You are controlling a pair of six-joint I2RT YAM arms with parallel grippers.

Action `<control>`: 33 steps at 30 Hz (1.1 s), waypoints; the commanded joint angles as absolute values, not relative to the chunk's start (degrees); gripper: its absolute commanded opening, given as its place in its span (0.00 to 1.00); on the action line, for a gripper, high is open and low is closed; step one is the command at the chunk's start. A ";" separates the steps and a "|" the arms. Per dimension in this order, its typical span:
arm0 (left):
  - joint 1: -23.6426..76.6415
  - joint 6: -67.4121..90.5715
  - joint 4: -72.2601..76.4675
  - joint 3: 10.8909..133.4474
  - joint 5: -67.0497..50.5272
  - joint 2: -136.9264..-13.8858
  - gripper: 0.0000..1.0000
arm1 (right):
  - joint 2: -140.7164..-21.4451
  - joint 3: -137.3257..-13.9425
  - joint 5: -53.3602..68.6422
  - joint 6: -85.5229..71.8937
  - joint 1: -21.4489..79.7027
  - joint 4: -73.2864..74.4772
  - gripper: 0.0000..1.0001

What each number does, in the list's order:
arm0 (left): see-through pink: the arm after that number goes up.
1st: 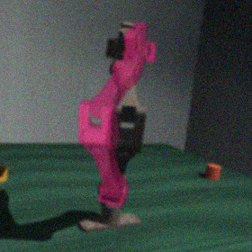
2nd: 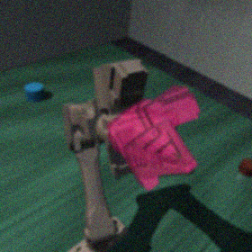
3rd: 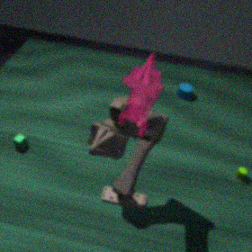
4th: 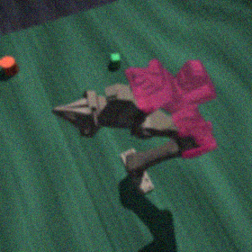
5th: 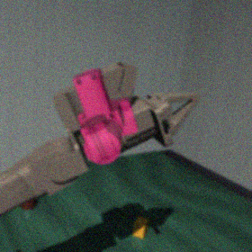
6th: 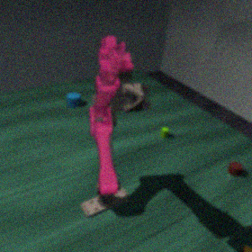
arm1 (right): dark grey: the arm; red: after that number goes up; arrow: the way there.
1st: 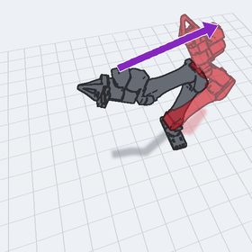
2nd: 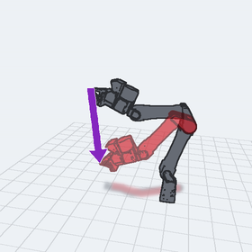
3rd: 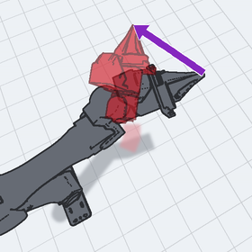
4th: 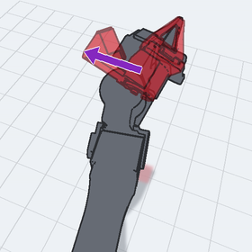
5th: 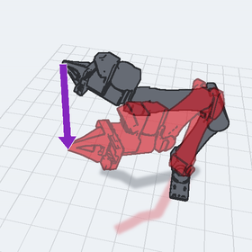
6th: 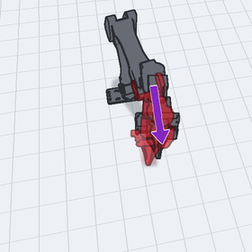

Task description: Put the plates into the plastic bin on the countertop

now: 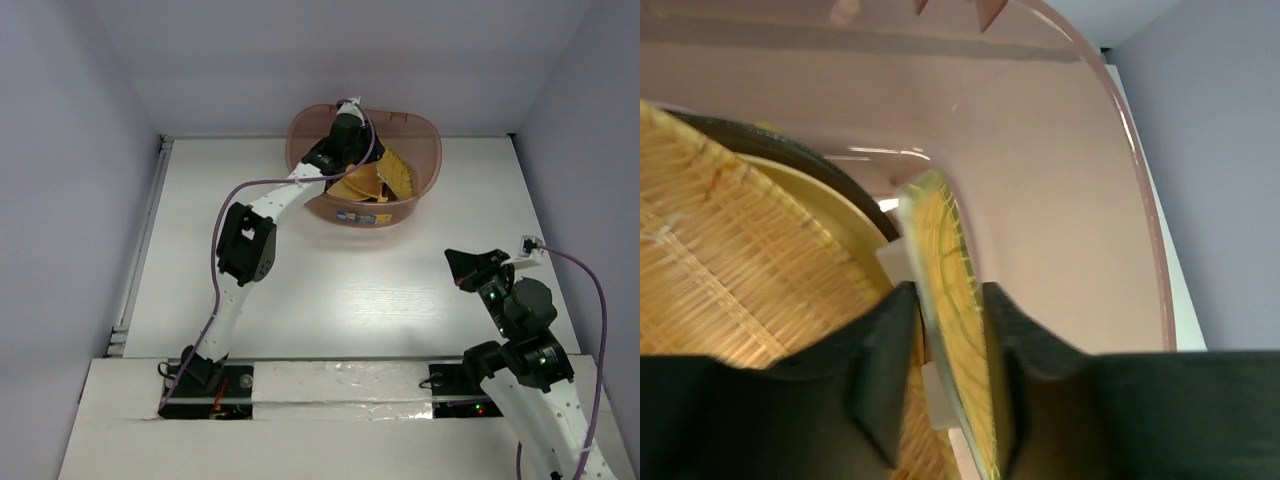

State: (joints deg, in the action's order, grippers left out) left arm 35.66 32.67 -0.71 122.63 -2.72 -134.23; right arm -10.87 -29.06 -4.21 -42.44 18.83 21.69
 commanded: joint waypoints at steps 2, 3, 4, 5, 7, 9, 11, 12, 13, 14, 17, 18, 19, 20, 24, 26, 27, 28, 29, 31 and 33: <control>35.95 32.08 3.16 122.08 -3.34 -130.96 0.36 | -12.04 -28.83 -3.34 -42.45 18.81 17.40 0.02; 35.95 31.56 2.90 121.99 -3.25 -130.26 0.45 | -12.13 -28.74 -3.43 -42.36 18.81 17.40 0.03; 35.95 31.12 2.90 121.47 -2.99 -129.56 0.49 | -12.13 -28.74 -3.43 -42.45 18.81 17.23 0.07; 35.95 30.77 3.07 120.86 -2.73 -128.68 0.53 | -12.22 -28.57 -3.51 -42.45 18.81 17.14 0.09; 35.95 29.71 5.52 119.02 -2.37 -124.47 0.63 | -12.39 -28.48 -3.43 -42.45 18.81 16.88 0.17; 35.95 28.83 7.98 114.71 -1.94 -118.34 0.71 | -12.57 -28.83 -3.86 -42.36 18.81 16.79 0.24; 35.95 26.90 11.68 109.79 -1.41 -113.67 0.78 | -12.83 -29.18 -4.30 -41.84 18.81 16.96 0.32; 35.95 26.37 12.73 108.47 -1.23 -109.21 0.85 | -12.83 -29.79 -4.74 -41.66 18.81 16.96 0.36; 35.95 25.76 13.88 106.28 -0.71 -107.07 0.86 | -12.83 -30.14 -5.09 -41.23 18.81 16.96 0.41; 35.95 24.36 14.15 105.22 -0.53 -104.88 0.93 | -13.01 -30.49 -5.45 -41.05 18.81 17.05 0.43; 35.95 22.07 15.29 99.51 1.04 -96.09 0.99 | -13.27 -33.04 -7.11 -38.86 18.81 16.79 0.57; 35.95 22.06 15.21 97.84 1.32 -91.45 0.99 | -13.53 -34.18 -8.77 -38.15 18.81 16.96 0.62; 35.95 22.23 15.38 93.04 2.28 -88.97 0.99 | -13.71 -36.54 -9.57 -36.93 18.81 17.14 0.71; 35.95 22.58 15.90 89.94 2.55 -86.16 0.99 | -13.88 -37.69 -10.28 -36.57 18.81 17.05 0.75; 35.95 25.48 16.61 73.95 5.18 -68.35 0.99 | -13.71 -40.43 -10.12 -36.30 18.81 14.25 0.89; 35.95 26.36 15.12 63.84 8.34 -61.82 0.99 | -12.75 -40.52 -9.41 -36.65 18.81 12.13 0.92; 35.95 26.89 14.33 60.85 9.65 -55.00 0.99 | -12.31 -40.43 -9.06 -36.91 18.81 11.69 0.92; 35.95 27.59 12.32 55.25 11.58 -51.80 0.99 | -11.35 -40.43 -8.97 -36.83 18.81 11.25 0.92; 35.95 27.77 10.74 53.02 12.47 -48.46 0.99 | -10.82 -40.43 -8.96 -36.74 18.81 11.34 0.92; 35.95 28.65 4.18 48.63 14.75 -40.02 0.99 | -10.02 -40.87 -9.31 -36.22 18.81 12.73 0.91; 35.95 29.00 0.19 46.68 15.73 -33.44 0.99 | -8.88 -40.87 -9.67 -35.77 18.81 13.97 0.91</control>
